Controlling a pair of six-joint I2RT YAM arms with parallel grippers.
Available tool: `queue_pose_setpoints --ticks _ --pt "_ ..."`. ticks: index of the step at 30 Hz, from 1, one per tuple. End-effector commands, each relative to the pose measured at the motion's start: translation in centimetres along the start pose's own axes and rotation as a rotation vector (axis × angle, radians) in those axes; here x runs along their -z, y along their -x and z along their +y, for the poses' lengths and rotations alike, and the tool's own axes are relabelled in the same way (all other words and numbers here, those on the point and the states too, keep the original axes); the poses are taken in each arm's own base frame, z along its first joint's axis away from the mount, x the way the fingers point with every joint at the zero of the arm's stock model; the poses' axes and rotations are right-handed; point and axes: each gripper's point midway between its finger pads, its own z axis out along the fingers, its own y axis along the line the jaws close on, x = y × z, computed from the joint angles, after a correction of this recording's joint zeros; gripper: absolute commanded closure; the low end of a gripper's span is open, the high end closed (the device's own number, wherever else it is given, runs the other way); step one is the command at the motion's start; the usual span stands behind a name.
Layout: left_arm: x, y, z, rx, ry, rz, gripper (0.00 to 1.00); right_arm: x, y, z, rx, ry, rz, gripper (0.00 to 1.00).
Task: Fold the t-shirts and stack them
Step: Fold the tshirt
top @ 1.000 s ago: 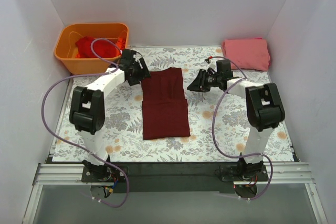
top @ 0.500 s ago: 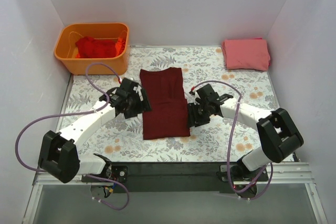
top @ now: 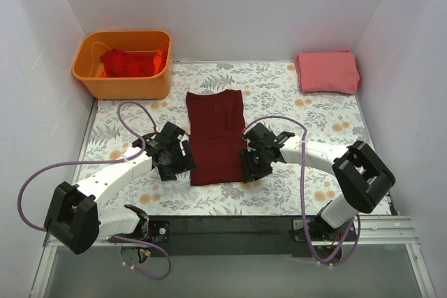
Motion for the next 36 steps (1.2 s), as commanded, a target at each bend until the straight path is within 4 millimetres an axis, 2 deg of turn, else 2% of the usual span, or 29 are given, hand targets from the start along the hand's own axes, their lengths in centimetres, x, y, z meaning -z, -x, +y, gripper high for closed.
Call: queue_pose_setpoints --ticks 1,9,14,18,27,33,36 --pt "0.1 -0.3 0.3 0.011 0.017 0.009 0.29 -0.1 0.6 -0.7 -0.006 -0.097 -0.016 0.47" --pt "0.0 -0.8 0.3 0.001 0.026 0.021 0.29 0.0 0.8 -1.0 -0.001 -0.137 -0.022 0.48" --pt "0.1 -0.7 0.4 0.001 0.032 0.018 0.29 1.6 2.3 0.4 0.001 -0.111 -0.079 0.48" --pt "0.0 -0.8 0.3 -0.002 0.037 0.027 0.29 1.8 2.7 0.6 0.006 -0.117 -0.079 0.48" --pt "0.1 -0.9 0.2 -0.014 0.04 0.032 0.29 -0.8 0.8 -1.3 0.021 -0.206 0.01 0.49" --pt "0.2 -0.9 0.4 -0.027 0.06 0.036 0.29 -1.0 -0.3 -2.5 0.026 -0.268 0.056 0.6" --pt "0.3 -0.8 0.4 -0.029 0.069 0.035 0.29 -1.2 -1.4 -3.0 0.028 -0.281 0.093 0.7"
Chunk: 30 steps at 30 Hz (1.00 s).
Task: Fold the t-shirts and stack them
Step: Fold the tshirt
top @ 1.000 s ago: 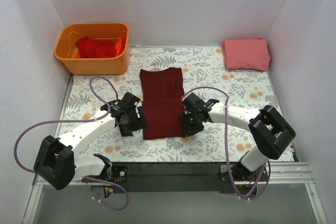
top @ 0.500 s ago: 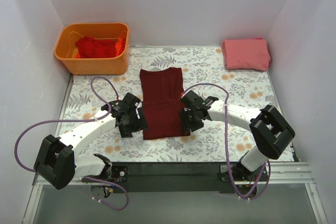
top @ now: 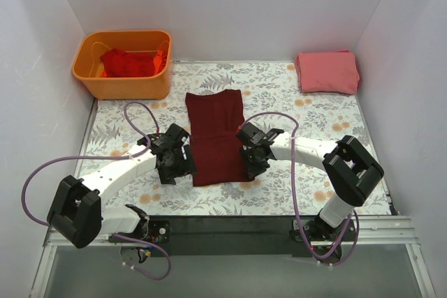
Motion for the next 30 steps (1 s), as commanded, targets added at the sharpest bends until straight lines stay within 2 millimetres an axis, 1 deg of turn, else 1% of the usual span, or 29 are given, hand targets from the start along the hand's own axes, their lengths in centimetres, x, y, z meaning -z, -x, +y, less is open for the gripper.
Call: queue_pose_setpoints --ticks 1,3,4,9,11,12,13,14,17,20,30 --pt "0.5 0.6 -0.5 -0.011 0.011 -0.013 0.29 -1.3 -2.9 -1.8 0.011 -0.085 0.107 0.77" --pt "0.4 0.3 -0.6 -0.016 0.01 0.002 0.29 -1.4 -3.2 -1.8 0.016 -0.083 0.115 0.88" --pt "0.3 0.1 -0.7 -0.022 0.016 0.009 0.29 -1.4 -3.2 -1.6 0.022 -0.08 0.115 0.98" --pt "-0.3 -0.3 -1.2 -0.027 0.048 0.037 0.29 -1.3 -3.0 -1.1 0.047 -0.071 0.105 0.99" --pt "-0.5 -0.6 -1.5 -0.033 0.057 0.049 0.34 -1.4 -3.0 -0.9 0.057 -0.063 0.1 0.99" --pt "-0.6 -0.7 -1.8 -0.035 0.065 0.053 0.37 -1.4 -3.0 -0.7 0.063 -0.059 0.101 0.99" --pt "-0.8 -0.8 -2.0 -0.034 0.073 0.056 0.45 -1.5 -3.1 -0.7 0.069 -0.058 0.101 0.99" --pt "-0.9 -0.9 -2.1 -0.037 0.077 0.057 0.5 -1.5 -3.1 -0.6 0.071 -0.056 0.102 0.99" --pt "-1.5 -0.7 -2.4 -0.044 0.111 0.051 0.61 -1.6 -3.1 -0.4 0.081 -0.048 0.101 0.99" --pt "-2.2 -0.7 -2.1 -0.054 0.158 0.058 0.63 -1.6 -3.2 -0.3 0.087 -0.041 0.103 0.99" --pt "-4.1 -1.8 -1.8 -0.073 0.188 0.098 0.61 -1.8 -3.2 -0.2 0.093 -0.03 0.103 0.99"
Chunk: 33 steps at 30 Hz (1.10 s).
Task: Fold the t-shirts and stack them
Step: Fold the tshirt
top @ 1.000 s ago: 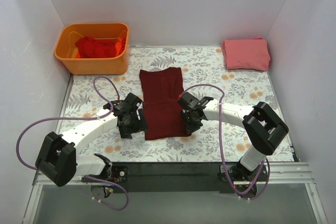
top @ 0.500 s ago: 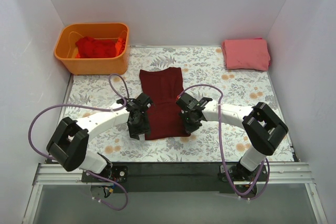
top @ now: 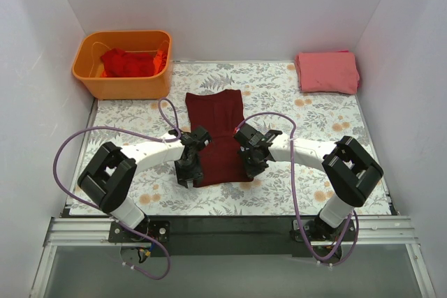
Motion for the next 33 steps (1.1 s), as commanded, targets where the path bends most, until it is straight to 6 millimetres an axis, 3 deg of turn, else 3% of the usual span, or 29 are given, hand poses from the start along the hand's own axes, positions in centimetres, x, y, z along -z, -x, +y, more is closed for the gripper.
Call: queue_pose_setpoints --ticks 1,9,15,18,19,22,29,33 --pt "-0.2 0.3 -0.6 0.007 -0.017 -0.02 0.61 -1.6 -3.1 -0.6 0.027 -0.031 0.113 0.99" --pt "-1.4 -0.6 -0.6 0.001 -0.013 0.004 0.64 -1.7 -3.3 -0.5 0.027 -0.028 0.12 0.99" --pt "-3.0 -2.1 0.9 0.02 0.032 0.044 0.98 -1.5 -3.0 -0.2 0.034 -0.014 0.113 0.99" --pt "-3.1 -2.6 1.8 0.031 0.07 0.057 1.0 -0.9 -2.8 0.0 0.039 -0.006 0.105 0.99" --pt "-2.9 -2.9 2.1 0.028 0.076 0.057 1.0 -0.2 -3.3 1.0 0.037 0.051 0.136 0.99" --pt "-0.9 -4.2 2.8 0.023 0.076 0.04 1.0 1.8 -4.8 3.1 0.05 0.152 0.168 0.99" --pt "4.1 -10.1 3.6 -0.042 0.071 0.059 1.0 6.6 -12.9 4.3 0.052 0.223 0.313 0.99" --pt "7.5 -13.5 2.6 -0.079 -0.015 0.132 1.0 10.0 -14.0 4.8 0.042 0.288 0.294 0.99"
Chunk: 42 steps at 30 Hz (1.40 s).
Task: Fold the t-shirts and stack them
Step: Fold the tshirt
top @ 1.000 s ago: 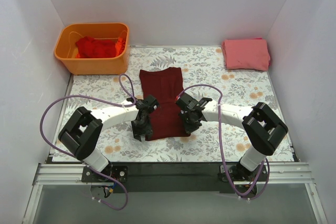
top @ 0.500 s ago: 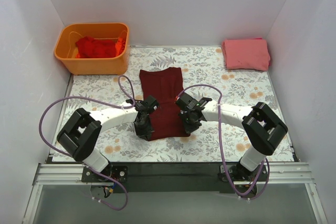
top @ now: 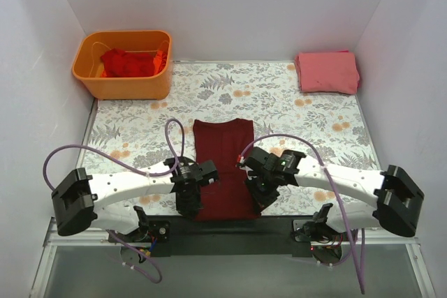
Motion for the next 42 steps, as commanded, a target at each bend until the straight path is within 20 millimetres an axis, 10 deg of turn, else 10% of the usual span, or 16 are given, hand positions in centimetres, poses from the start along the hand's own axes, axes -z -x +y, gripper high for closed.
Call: queue_pose_setpoints --ticks 1,21,26,34,42 --pt "3.8 -2.5 0.2 0.047 -0.037 0.057 1.0 2.7 -2.8 0.6 -0.065 0.019 0.063 0.99" --pt "10.6 13.6 -6.0 0.057 -0.222 -0.242 1.0 12.4 11.8 -2.1 -0.001 -0.045 -0.192 0.99" --pt "10.7 12.4 -6.2 0.027 -0.27 -0.21 1.0 12.7 10.1 -1.0 0.001 0.023 -0.18 0.99" --pt "9.2 3.9 -4.5 -0.058 -0.302 -0.068 1.0 10.1 2.2 0.8 -0.018 0.099 -0.055 0.99" --pt "12.6 -0.8 -4.0 -0.05 -0.431 -0.032 1.0 11.8 -1.0 4.3 -0.004 0.18 -0.064 0.99"
